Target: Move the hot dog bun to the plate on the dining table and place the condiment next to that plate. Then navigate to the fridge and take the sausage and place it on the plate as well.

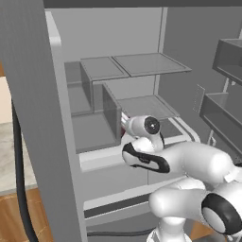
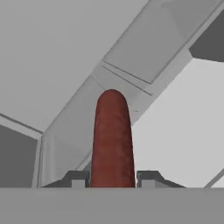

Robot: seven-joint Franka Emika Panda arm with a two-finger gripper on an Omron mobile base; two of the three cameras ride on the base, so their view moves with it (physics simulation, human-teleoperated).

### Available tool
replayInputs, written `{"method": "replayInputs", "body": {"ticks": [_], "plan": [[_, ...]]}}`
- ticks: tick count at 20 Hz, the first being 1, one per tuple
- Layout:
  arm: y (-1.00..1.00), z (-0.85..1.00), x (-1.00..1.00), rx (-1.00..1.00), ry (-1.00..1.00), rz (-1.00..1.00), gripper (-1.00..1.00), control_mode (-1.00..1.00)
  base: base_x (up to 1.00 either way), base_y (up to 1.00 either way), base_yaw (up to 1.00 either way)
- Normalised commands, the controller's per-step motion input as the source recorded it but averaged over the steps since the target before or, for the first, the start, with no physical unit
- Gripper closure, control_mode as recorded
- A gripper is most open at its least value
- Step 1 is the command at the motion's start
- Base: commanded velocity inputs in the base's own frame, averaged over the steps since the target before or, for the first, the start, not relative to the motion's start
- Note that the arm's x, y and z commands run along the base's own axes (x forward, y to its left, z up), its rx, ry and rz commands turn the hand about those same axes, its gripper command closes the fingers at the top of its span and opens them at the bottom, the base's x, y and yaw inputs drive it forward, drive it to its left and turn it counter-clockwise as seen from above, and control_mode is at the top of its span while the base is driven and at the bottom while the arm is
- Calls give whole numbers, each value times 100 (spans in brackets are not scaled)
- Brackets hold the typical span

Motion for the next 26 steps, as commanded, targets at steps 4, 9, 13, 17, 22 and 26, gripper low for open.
{"method": "replayInputs", "body": {"ticks": [4,9,13,17,22,26], "plan": [[-1,67,-32,6,19,-8,100,-100,0,0,0],[0,44,-57,0,10,-5,100,-100,0,0,0],[0,57,-64,0,4,-3,100,-100,0,0,0],[-3,54,-72,0,0,0,100,-100,0,0,0],[-7,50,-79,0,0,0,100,-100,0,0,0],[-11,47,-82,0,0,1,100,-100,0,0,0]]}}
